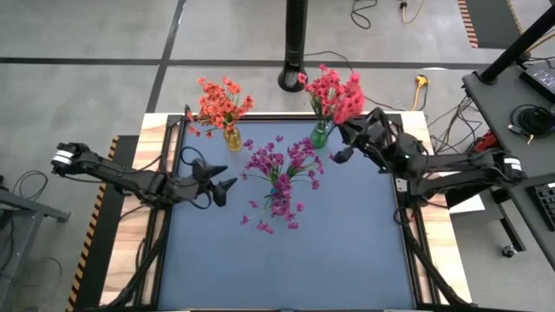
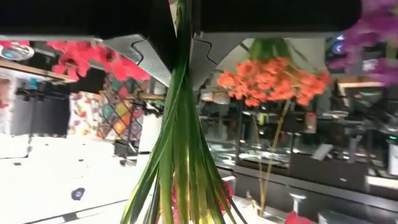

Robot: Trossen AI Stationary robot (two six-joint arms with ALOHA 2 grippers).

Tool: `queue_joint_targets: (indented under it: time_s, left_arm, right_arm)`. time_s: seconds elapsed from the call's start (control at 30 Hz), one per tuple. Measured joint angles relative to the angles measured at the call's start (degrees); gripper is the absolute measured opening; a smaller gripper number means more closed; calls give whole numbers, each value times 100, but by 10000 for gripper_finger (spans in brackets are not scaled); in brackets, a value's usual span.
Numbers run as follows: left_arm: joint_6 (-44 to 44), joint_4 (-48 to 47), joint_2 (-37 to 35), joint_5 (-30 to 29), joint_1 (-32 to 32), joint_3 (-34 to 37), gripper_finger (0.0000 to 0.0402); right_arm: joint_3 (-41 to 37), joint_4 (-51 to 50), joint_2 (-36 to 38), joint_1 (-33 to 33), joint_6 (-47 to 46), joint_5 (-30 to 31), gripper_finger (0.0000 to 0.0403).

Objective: Sort flowers into vase by color
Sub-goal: Put the red flower into the green vase

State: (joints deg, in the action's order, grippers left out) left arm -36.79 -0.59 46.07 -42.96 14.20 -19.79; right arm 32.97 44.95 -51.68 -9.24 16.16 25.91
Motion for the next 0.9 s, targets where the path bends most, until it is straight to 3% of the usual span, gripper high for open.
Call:
queue_joint_targets:
  time_s: [0.33,0.9]
  left_arm:
    - [393,101,-7,-39,-4,0,287]
    - [485,86,2,-170,-4,0,287]
  right_arm:
    - [36,960,-676,-485,383,-69,18]
    - [45,1575,-1305,-752,836,-257,18]
